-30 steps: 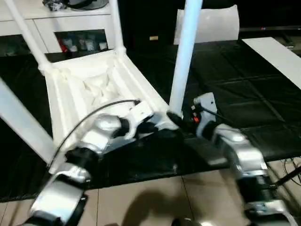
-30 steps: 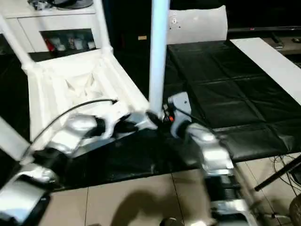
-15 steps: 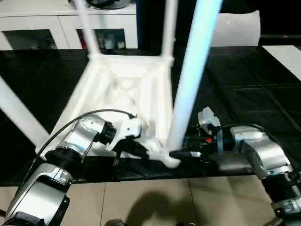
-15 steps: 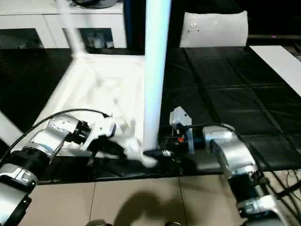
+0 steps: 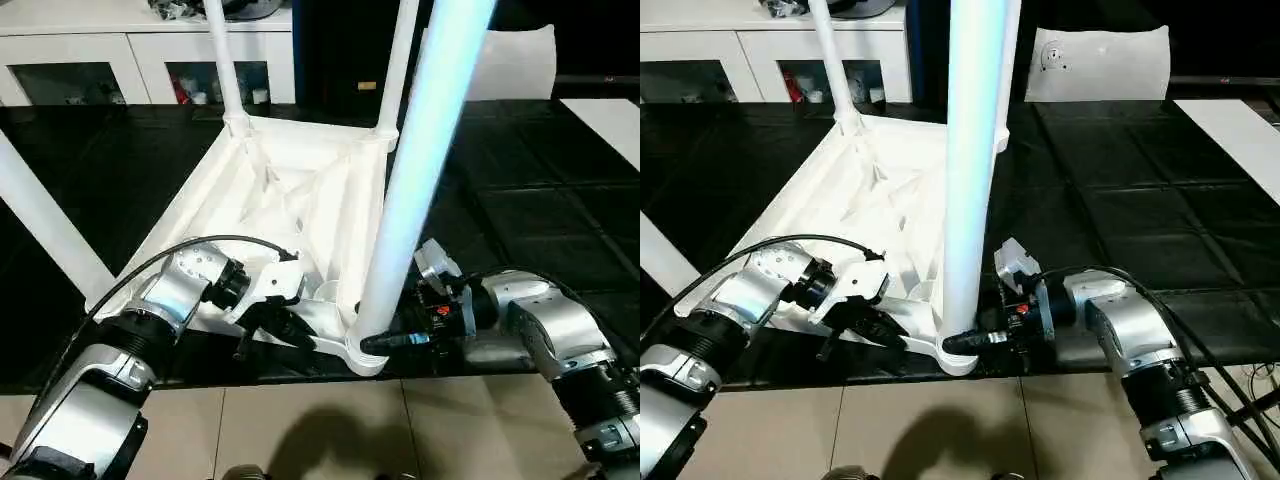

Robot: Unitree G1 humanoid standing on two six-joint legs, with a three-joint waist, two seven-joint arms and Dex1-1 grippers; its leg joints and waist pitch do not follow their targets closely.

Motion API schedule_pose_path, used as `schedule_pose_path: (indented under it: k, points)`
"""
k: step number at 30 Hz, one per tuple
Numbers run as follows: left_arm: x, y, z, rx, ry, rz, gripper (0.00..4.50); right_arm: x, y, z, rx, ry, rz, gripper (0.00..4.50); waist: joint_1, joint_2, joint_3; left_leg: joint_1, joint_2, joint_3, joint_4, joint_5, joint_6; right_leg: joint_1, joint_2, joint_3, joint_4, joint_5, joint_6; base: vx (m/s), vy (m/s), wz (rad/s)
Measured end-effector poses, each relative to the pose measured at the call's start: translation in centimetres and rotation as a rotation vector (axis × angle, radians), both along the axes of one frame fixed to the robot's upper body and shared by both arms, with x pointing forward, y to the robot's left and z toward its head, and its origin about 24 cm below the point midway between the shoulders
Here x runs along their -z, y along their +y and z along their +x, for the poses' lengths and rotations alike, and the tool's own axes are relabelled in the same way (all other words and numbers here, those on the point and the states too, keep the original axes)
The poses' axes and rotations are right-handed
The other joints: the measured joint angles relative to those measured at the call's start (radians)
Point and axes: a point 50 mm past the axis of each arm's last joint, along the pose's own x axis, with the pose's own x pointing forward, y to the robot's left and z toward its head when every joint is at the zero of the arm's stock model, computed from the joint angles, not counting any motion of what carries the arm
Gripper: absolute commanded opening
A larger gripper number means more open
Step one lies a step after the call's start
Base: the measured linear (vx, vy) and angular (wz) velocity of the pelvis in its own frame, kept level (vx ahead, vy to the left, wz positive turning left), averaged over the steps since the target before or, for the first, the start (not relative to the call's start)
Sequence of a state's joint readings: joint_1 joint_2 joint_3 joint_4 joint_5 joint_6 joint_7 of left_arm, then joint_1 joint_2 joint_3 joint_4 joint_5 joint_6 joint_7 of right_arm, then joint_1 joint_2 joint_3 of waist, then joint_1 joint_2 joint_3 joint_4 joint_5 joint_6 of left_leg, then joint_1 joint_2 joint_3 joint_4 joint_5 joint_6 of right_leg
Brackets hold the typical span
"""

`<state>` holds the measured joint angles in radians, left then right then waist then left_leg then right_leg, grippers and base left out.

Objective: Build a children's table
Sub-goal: Rotate leg to tighten

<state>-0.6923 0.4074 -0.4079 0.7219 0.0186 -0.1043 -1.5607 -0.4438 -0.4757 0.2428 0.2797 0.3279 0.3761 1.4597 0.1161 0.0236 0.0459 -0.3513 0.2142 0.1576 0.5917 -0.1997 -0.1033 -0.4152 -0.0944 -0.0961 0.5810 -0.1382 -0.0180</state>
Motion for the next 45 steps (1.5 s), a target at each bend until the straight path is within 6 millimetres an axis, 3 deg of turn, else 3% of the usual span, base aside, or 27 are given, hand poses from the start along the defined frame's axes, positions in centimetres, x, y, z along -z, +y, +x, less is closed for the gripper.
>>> schedule_pose_path:
  k: [6, 12, 15, 19, 22, 28, 30, 33, 42, 45]
  points:
    - [0.0, 0.0, 0.0, 0.005, 0.001, -0.004, 0.0, -0.1, 0.2, 0.0, 0.009, 0.011, 0.006, 2.29, 0.0, 0.0, 0.0, 0.0, 0.0, 0.0, 0.0, 0.0, 0.0, 0.0, 0.0, 0.0, 0.0, 0.0, 0.001, 0.0, 0.0, 0.0]
    - [0.0, 0.3, 0.8, -0.154, -0.017, -0.017, 0.0, 0.6, 1.2, 0.2, 0.227, -0.03, 0.061, 2.2, -0.008, 0.0, 0.0, 0.003, -0.001, 0.001, 0.001, 0.004, -0.006, 0.0, 0.001, 0.0, 0.004, -0.003, 0.005, 0.0, 0.0, 0.0]
    - [0.2, -0.2, 1.5, -0.304, -0.029, -0.033, 0.0, 0.8, 1.9, 1.3, 0.443, -0.08, 0.043, 2.15, -0.036, 0.0, 0.0, 0.004, -0.002, 0.0, 0.0, 0.005, -0.007, 0.0, 0.002, 0.0, 0.003, -0.003, 0.005, 0.0, 0.0, 0.0]
    - [0.5, -1.7, 2.2, -0.474, -0.041, -0.063, 0.0, 1.0, 2.3, 2.6, 0.72, -0.104, 0.024, 2.09, -0.085, 0.001, 0.0, 0.003, -0.003, -0.003, 0.001, 0.005, -0.007, -0.002, 0.003, -0.001, -0.001, -0.002, 0.005, 0.0, 0.0, 0.0]
    - [0.7, -3.0, 2.8, -0.606, -0.069, -0.084, 0.0, 0.9, 2.9, 3.8, 0.916, -0.119, -0.007, 2.09, -0.097, 0.001, 0.0, 0.002, -0.004, -0.004, 0.0, 0.005, -0.007, -0.003, 0.003, -0.002, -0.002, -0.002, 0.005, 0.0, 0.0, 0.0]
    - [0.6, -5.7, 3.4, -0.756, -0.142, -0.11, 0.0, 0.5, 3.8, 5.7, 1.152, -0.216, -0.121, 2.09, -0.093, 0.001, -0.001, 0.001, -0.006, -0.004, -0.006, 0.003, -0.005, -0.003, 0.002, -0.001, -0.002, -0.001, 0.004, 0.0, 0.0, 0.0]
    - [0.6, -6.0, 3.4, -0.764, -0.153, -0.114, 0.0, 0.4, 3.8, 5.8, 1.181, -0.223, -0.11, 2.55, -0.087, 0.002, -0.001, 0.001, -0.006, -0.004, -0.008, 0.003, -0.004, -0.004, 0.002, -0.001, -0.003, -0.001, 0.004, 0.0, 0.0, 0.0]
    - [0.4, -5.9, 3.6, -0.78, -0.178, -0.108, 0.0, 0.6, 4.1, 5.6, 1.197, -0.214, -0.08, 2.76, -0.088, 0.002, -0.001, 0.001, -0.006, -0.004, -0.01, 0.003, -0.002, -0.004, 0.003, -0.001, -0.003, 0.0, 0.0, 0.0, 0.0, 0.0]
    - [0.3, -3.4, 3.4, -0.701, -0.199, -0.091, 0.0, 1.5, 2.9, 3.8, 0.994, -0.211, 0.006, 3.64, -0.088, 0.004, 0.0, 0.001, -0.005, -0.004, -0.01, 0.003, 0.0, -0.006, 0.003, -0.001, -0.002, 0.0, -0.001, 0.0, 0.0, 0.0]
    - [0.3, -2.6, 3.1, -0.659, -0.193, -0.09, 0.0, 1.3, 2.4, 3.5, 0.931, -0.221, 0.015, 3.75, -0.085, 0.004, 0.0, 0.001, -0.005, -0.004, -0.009, 0.001, -0.003, -0.005, 0.003, -0.001, -0.002, 0.0, -0.002, 0.0, 0.0, 0.0]
